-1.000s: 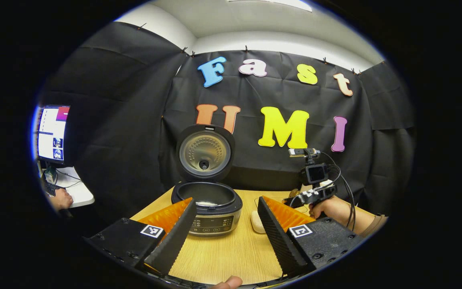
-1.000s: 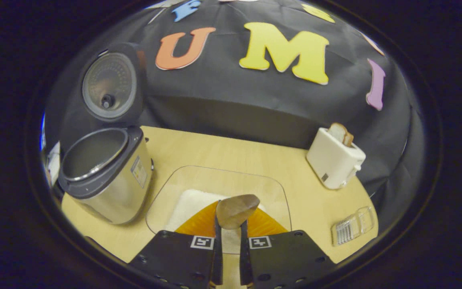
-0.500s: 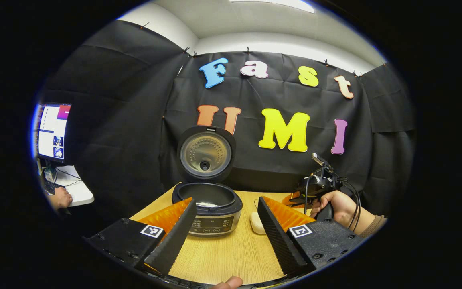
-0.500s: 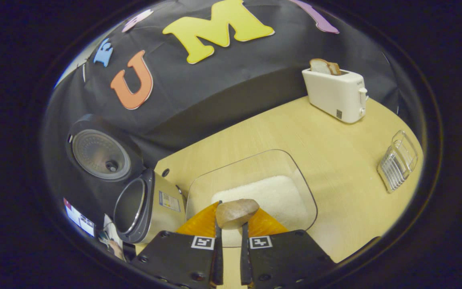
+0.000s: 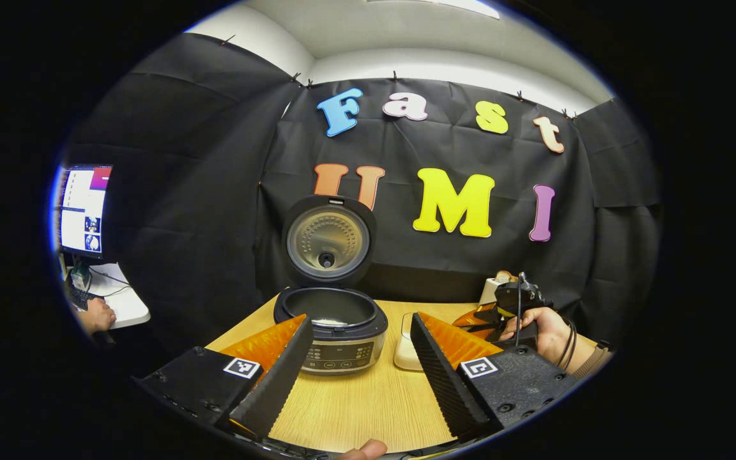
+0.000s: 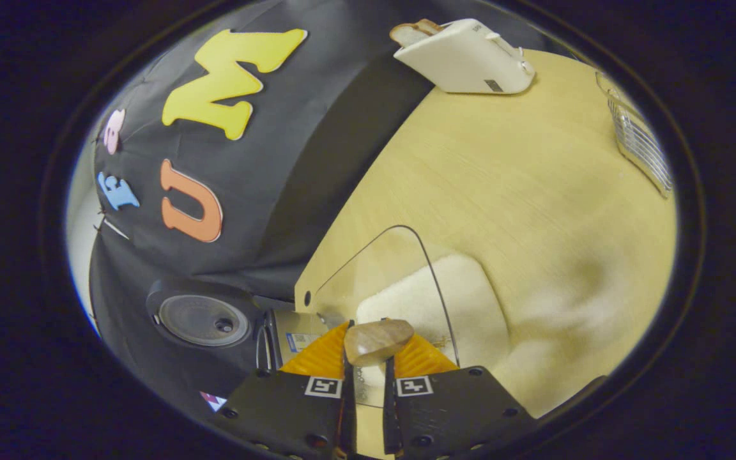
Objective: Close the left gripper, press the button to open the rice cooker; take a wooden spoon from the chopstick holder with the right hand, scoop a spoonful of rice and pour it into the rice cooker, then put the wooden spoon back into the chopstick holder.
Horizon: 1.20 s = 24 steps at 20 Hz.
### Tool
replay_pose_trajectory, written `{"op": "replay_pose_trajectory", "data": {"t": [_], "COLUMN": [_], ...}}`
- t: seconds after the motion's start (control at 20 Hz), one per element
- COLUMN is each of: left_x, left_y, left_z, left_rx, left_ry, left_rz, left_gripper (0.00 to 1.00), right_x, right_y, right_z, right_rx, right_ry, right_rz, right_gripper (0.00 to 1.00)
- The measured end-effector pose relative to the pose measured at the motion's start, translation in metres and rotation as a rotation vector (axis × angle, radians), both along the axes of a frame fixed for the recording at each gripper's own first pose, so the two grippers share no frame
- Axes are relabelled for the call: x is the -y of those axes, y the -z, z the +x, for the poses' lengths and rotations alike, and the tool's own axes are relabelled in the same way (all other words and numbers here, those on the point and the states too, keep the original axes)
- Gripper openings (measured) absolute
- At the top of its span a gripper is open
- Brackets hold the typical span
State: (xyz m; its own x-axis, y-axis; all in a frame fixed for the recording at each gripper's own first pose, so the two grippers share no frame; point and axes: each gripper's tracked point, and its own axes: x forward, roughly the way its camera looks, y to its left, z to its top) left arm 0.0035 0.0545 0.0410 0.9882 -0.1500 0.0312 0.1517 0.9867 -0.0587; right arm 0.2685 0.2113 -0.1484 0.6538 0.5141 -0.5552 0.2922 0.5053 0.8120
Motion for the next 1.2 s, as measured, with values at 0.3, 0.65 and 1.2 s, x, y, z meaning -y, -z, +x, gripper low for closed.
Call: {"op": "replay_pose_trajectory", "data": {"t": [0.3,0.65,1.2], "left_x": [0.001,0.000,0.006], "left_y": [0.001,0.000,0.003], "left_z": [-0.002,-0.003,0.000], "left_rx": [-0.001,-0.001,-0.007], "left_ry": [-0.002,-0.008,0.006], "left_rz": [0.008,0.005,0.027], "left_gripper": [1.00,0.98,1.00], "right_x": [0.010,0.029,0.043], "right_y": [-0.004,-0.003,-0.012], "right_z": [0.005,0.021,0.025], "right_rx": [-0.002,0.025,-0.005], "right_ry": [0.055,0.033,0.062], "right_rz": [0.096,0.031,0.191], "right_gripper": [0.15,0.14,0.16]}}
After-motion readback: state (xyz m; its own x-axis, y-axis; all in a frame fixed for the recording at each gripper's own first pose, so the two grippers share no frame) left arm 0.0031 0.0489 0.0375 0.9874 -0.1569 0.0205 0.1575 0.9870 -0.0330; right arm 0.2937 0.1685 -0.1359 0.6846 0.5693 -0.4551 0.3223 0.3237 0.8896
